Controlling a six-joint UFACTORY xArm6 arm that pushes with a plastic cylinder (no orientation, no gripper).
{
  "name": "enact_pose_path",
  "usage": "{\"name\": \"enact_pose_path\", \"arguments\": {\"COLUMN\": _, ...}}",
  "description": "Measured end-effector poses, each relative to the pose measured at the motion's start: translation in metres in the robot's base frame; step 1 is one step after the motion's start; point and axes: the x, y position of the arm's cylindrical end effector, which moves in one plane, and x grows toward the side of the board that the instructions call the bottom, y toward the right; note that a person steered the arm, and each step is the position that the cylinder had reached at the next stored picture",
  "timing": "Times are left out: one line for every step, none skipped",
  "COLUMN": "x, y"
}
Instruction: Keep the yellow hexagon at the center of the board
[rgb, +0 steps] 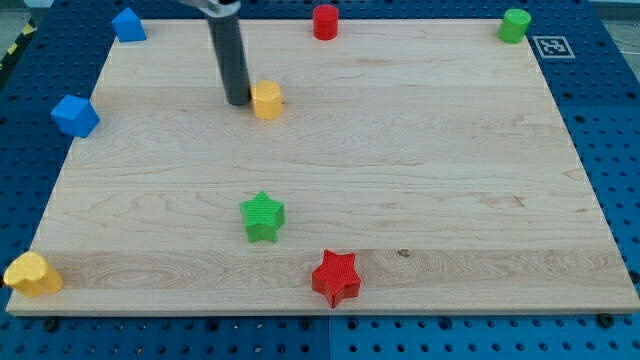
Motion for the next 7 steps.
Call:
{"name": "enact_pose_path", "arguments": {"x": 0.011, "y": 0.035}}
{"name": "enact_pose_path", "arguments": {"x": 0.021, "y": 0.067}}
{"name": "enact_pose_path", "arguments": {"x": 0.03, "y": 0.068}}
{"name": "enact_pose_path", "arguments": {"x": 0.033, "y": 0.068}}
{"name": "enact_pose_path", "arguments": {"x": 0.032, "y": 0.068}}
{"name": "enact_pose_path", "arguments": {"x": 0.019, "y": 0.065}}
{"name": "enact_pose_path", "arguments": {"x": 0.0, "y": 0.062}}
